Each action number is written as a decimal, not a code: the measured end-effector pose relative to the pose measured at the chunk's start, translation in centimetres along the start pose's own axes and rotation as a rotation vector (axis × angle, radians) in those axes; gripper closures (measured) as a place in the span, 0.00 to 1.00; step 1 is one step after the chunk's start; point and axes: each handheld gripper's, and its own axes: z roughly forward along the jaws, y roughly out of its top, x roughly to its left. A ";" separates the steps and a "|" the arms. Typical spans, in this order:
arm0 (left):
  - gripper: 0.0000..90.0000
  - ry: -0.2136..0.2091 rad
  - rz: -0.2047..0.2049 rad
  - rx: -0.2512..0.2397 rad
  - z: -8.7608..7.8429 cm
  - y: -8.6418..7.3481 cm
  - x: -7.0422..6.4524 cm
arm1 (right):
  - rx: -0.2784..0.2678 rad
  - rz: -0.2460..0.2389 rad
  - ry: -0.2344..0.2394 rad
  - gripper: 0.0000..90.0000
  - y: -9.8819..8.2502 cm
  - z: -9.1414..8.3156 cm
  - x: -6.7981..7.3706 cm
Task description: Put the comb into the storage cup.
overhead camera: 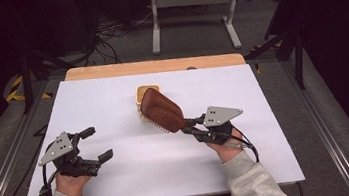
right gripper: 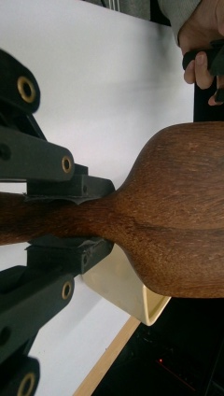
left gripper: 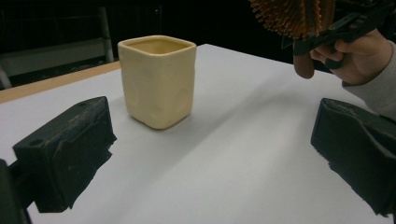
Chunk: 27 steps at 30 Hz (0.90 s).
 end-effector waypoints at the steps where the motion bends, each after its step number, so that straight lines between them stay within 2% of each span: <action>1: 0.00 -0.005 0.002 0.003 0.1 0.2 0.0 | -0.004 0.003 0.004 0.81 0.0 0.0 0.0; 10: 0.01 -0.050 0.003 0.012 1.9 2.4 -0.5 | -0.011 0.002 -0.013 0.81 -0.1 0.0 0.0; 16: 0.00 -0.098 0.018 0.021 4.2 5.1 -1.6 | -0.002 0.004 -0.025 0.81 -0.3 0.2 -0.1; 22: 0.00 -0.111 0.027 0.034 5.7 6.2 -2.2 | -0.004 0.003 -0.023 0.81 -0.3 0.3 0.0; 27: 0.00 -0.100 0.023 0.067 7.4 6.8 -2.7 | -0.010 0.011 -0.020 0.81 -0.4 0.4 -0.1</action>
